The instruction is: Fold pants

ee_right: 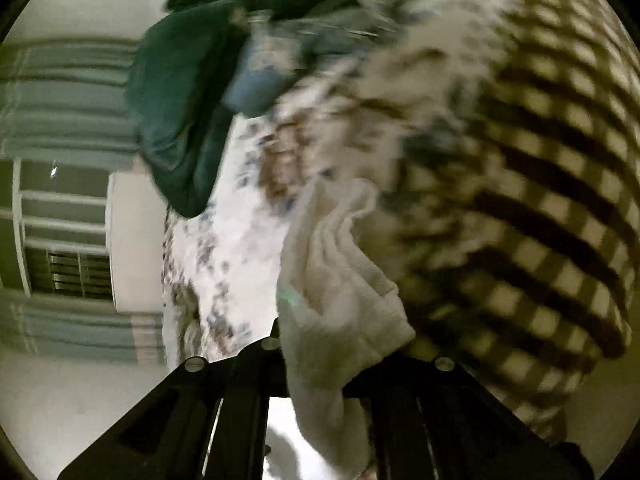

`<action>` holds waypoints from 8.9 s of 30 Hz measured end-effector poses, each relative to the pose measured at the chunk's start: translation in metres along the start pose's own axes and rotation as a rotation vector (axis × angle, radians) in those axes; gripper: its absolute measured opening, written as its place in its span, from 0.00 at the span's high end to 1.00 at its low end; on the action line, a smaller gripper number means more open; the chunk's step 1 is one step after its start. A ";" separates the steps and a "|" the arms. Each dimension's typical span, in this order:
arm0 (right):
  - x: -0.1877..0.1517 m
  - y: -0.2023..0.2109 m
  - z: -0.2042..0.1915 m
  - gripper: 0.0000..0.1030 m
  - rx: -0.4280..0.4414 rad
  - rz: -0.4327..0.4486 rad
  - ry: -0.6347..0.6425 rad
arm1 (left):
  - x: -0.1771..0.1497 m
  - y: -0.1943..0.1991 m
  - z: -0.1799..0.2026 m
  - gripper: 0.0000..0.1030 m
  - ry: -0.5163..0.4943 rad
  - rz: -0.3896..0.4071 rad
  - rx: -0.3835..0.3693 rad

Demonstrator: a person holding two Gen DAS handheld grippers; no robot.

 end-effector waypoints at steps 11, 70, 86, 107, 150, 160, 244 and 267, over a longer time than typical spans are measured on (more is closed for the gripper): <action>-0.177 -0.040 -0.192 0.91 0.067 -0.200 0.347 | -0.017 0.081 -0.138 0.00 0.197 0.128 0.018; -0.484 -0.182 -0.151 0.48 -0.481 -0.671 0.742 | -0.116 0.026 -0.416 0.00 0.844 0.123 -0.194; -0.450 -0.177 -0.106 0.47 -0.563 -0.639 0.692 | -0.093 0.013 -0.414 0.75 0.996 0.259 -0.378; -0.481 -0.203 -0.117 0.47 -0.574 -0.692 0.707 | -0.109 0.083 -0.433 0.52 1.017 0.362 -0.341; -0.431 -0.197 -0.131 0.31 -0.544 -0.632 0.706 | -0.026 0.185 -0.343 0.86 0.603 0.663 -0.148; -0.301 -0.162 -0.115 0.12 -0.485 -0.615 0.640 | -0.020 0.254 -0.176 0.87 0.402 0.740 -0.163; -0.183 -0.189 -0.033 0.31 -0.270 -0.651 0.207 | 0.093 -0.006 -0.096 0.45 0.110 0.020 -0.159; -0.166 -0.175 -0.079 0.38 -0.337 -0.687 0.478 | 0.082 0.027 -0.092 0.67 0.206 0.034 -0.389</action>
Point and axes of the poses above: each gripper's, at about its wrist camera, not at the fingertips, and y roughly against the way its jaws point, z to its right, x to its top, the point moved 10 cm from there along -y, roughly the way its jaws point, and after that the axes turned 2 degrees about x, right-handed, at the moved point
